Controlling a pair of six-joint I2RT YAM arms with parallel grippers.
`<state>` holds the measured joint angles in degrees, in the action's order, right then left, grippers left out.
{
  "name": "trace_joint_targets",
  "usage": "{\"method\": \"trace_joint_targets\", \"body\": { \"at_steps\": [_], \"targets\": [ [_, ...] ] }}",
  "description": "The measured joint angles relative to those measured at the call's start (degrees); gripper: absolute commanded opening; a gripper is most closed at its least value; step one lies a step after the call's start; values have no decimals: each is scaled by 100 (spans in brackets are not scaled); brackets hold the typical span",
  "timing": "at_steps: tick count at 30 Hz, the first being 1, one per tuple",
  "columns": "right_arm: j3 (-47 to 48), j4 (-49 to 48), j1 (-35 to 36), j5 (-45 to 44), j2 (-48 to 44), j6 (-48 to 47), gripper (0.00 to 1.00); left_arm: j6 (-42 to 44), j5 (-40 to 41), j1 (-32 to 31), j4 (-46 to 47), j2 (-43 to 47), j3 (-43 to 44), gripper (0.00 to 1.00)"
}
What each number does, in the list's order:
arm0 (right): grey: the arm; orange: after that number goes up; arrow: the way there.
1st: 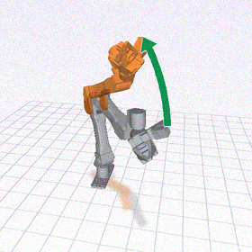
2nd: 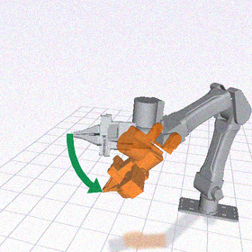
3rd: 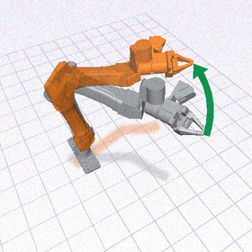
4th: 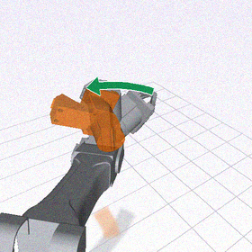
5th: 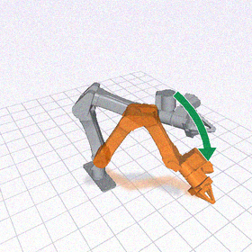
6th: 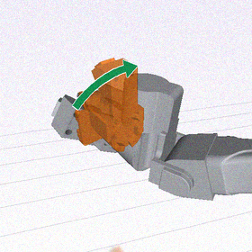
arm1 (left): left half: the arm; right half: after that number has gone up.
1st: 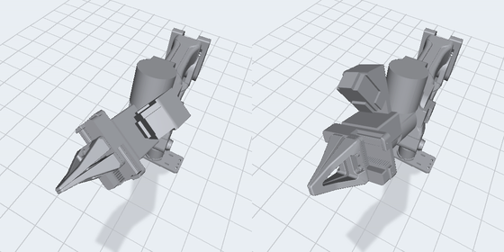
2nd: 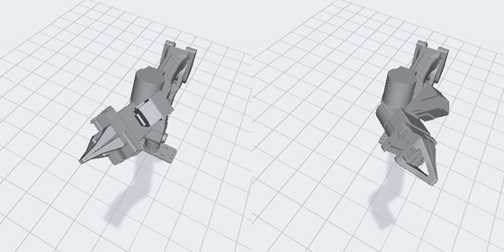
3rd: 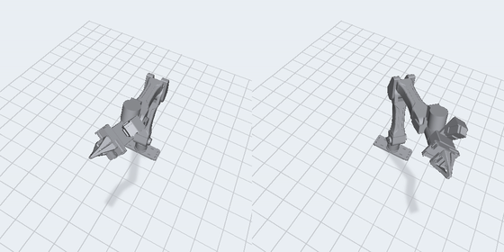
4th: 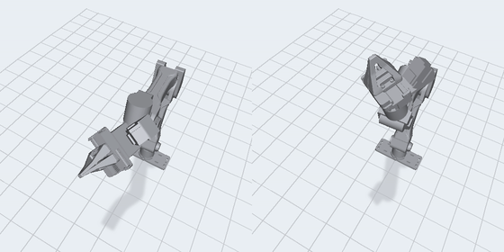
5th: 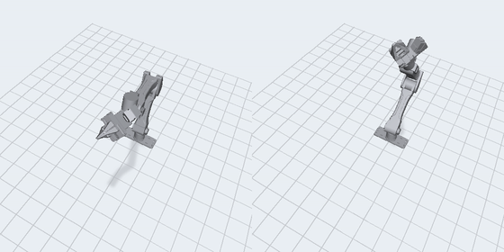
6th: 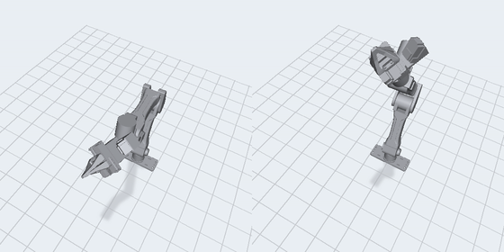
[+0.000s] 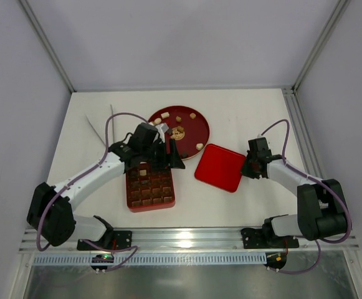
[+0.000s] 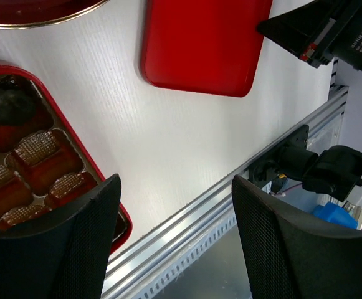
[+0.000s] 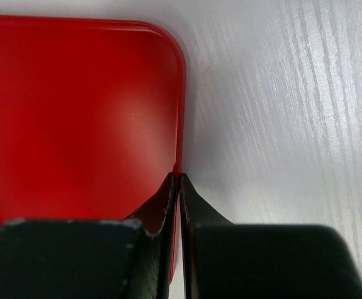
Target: Pack the chocolate
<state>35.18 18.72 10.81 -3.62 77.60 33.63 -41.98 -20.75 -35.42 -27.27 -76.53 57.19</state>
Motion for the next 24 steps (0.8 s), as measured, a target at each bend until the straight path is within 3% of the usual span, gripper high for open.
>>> {"method": "trace_joint_targets", "body": {
  "at_steps": [8,24],
  "targets": [
    [-11,20,2,83,-35,-190,4,-216,236,-350,457,-1193,573,68],
    [-101,702,-50,481,-601,-551,4,-83,-98,-363,730,-2778,1287,65]
  ]
}}
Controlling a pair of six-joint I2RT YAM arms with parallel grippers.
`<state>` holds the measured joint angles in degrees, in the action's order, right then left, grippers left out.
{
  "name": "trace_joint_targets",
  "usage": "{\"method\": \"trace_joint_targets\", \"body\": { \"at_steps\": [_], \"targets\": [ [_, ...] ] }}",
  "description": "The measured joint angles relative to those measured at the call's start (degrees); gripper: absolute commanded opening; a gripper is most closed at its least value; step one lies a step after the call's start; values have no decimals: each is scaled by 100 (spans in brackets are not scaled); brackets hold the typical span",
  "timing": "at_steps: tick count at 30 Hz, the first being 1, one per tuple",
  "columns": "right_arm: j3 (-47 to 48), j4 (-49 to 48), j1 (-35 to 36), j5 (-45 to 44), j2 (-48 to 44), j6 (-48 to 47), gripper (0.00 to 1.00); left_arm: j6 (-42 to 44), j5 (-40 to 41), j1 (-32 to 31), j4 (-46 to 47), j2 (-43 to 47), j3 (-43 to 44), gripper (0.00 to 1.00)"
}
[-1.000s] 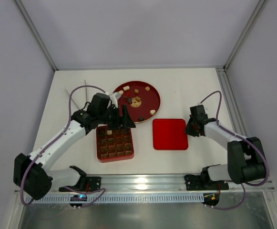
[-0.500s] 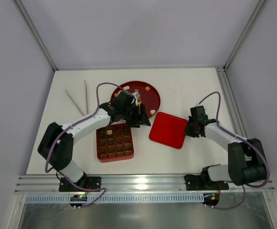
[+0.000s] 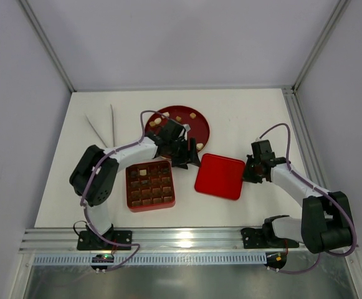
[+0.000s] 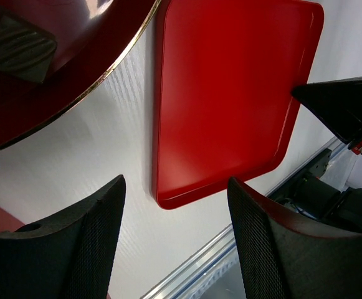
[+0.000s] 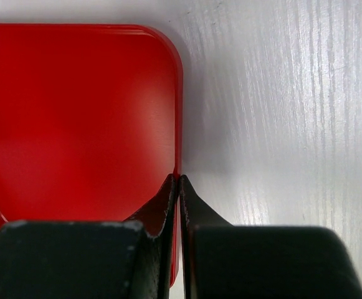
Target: Pack the chocolate
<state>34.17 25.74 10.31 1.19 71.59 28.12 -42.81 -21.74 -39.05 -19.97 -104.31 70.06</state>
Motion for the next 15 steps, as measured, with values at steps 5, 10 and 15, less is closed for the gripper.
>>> {"method": "trace_joint_targets", "body": {
  "at_steps": [5,10,15],
  "targets": [
    [0,55,-61,168,-48,-59,4,-2,-63,0,92,-83,0,65],
    [0,114,-129,297,-114,-98,4,-9,-85,-24,175,-256,0,65],
    [0,170,-313,498,-184,-144,4,-26,-90,-83,221,-511,0,64]
  ]
}}
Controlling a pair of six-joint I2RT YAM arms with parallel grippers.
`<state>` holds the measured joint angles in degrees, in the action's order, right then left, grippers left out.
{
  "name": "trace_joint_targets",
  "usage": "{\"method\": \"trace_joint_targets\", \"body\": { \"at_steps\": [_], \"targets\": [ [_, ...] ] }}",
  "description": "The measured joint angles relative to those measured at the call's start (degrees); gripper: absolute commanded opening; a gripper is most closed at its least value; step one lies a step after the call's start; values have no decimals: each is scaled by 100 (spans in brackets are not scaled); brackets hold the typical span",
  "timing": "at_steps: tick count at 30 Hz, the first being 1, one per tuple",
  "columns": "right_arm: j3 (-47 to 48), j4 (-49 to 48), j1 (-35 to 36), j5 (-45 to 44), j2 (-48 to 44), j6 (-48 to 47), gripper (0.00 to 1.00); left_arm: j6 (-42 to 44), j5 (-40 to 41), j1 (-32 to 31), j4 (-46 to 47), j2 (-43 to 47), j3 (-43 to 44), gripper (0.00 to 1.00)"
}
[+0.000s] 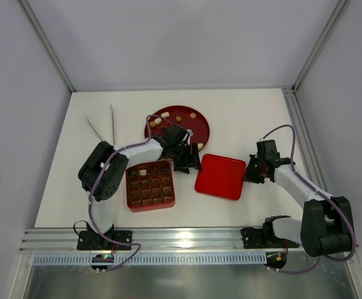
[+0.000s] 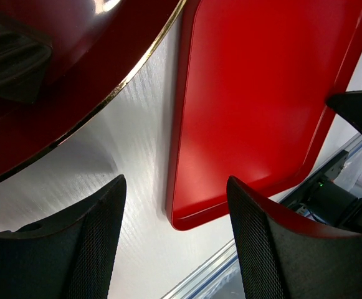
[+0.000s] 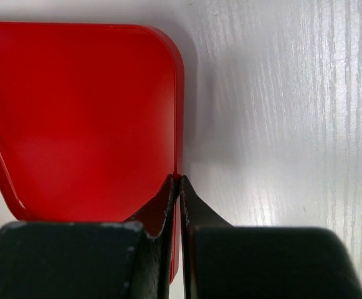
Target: Pack the chocolate
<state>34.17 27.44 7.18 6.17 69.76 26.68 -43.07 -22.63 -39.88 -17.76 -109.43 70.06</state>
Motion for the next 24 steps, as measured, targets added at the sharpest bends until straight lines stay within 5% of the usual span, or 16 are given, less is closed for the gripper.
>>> {"method": "trace_joint_targets", "body": {
  "at_steps": [24],
  "targets": [
    [323,485,-208,546,-629,-107,4,-367,-479,-55,949,-120,-157,64]
  ]
}}
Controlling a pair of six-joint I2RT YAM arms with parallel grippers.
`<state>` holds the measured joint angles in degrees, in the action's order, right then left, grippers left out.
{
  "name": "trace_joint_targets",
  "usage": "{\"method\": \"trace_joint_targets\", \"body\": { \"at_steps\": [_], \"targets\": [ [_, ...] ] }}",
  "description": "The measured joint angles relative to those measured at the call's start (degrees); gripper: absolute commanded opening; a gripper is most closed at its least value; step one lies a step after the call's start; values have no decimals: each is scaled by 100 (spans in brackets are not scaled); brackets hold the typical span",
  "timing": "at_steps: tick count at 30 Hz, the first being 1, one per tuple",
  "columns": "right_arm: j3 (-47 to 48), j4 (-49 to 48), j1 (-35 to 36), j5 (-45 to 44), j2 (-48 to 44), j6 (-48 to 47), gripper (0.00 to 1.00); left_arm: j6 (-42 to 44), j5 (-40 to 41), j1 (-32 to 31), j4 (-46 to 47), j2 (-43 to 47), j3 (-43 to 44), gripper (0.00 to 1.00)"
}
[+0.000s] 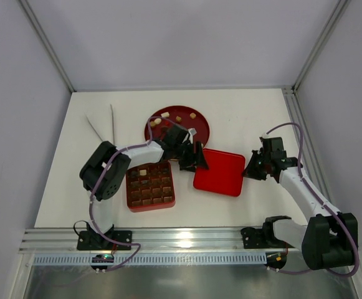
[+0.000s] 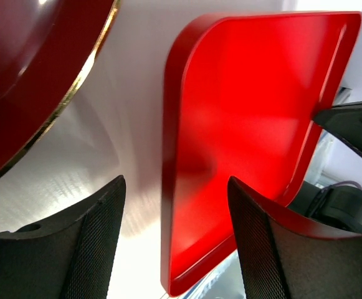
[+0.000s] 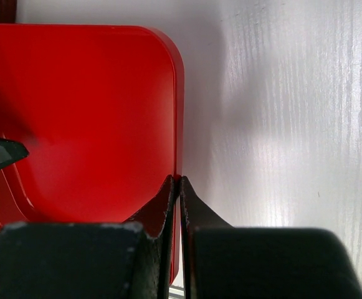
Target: Pack the chocolate
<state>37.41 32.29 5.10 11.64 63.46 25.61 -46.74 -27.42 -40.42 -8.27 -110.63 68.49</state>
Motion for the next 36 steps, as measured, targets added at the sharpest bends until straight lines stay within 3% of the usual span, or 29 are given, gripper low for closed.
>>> {"method": "trace_joint_targets", "body": {
  "at_steps": [10,14,19,24,28,29,32,33,36],
  "targets": [
    [0,-24,-9,310,-22,94,4,-503,-437,-11,691,94,-407,52],
    [0,-61,-9,387,-24,133,4,-654,-525,-11,848,229,-455,35],
    [0,-44,9,365,-133,149,4,-769,-675,-11,1021,415,-455,23],
    [0,24,87,160,-203,133,4,-905,-903,-9,1224,509,-450,0],
    [11,52,275,-74,-238,127,4,-903,-929,-9,1207,527,-450,0],
    [33,81,332,-149,-247,125,6,-894,-929,-9,1180,529,-446,0],
    [103,120,505,-334,-254,131,30,-824,-898,-7,984,538,-356,0],
    [138,116,564,-382,-267,136,46,-793,-863,-11,866,544,-323,0],
    [258,107,702,-535,-372,76,63,-699,-839,-13,562,573,-262,0]
  ]
}}
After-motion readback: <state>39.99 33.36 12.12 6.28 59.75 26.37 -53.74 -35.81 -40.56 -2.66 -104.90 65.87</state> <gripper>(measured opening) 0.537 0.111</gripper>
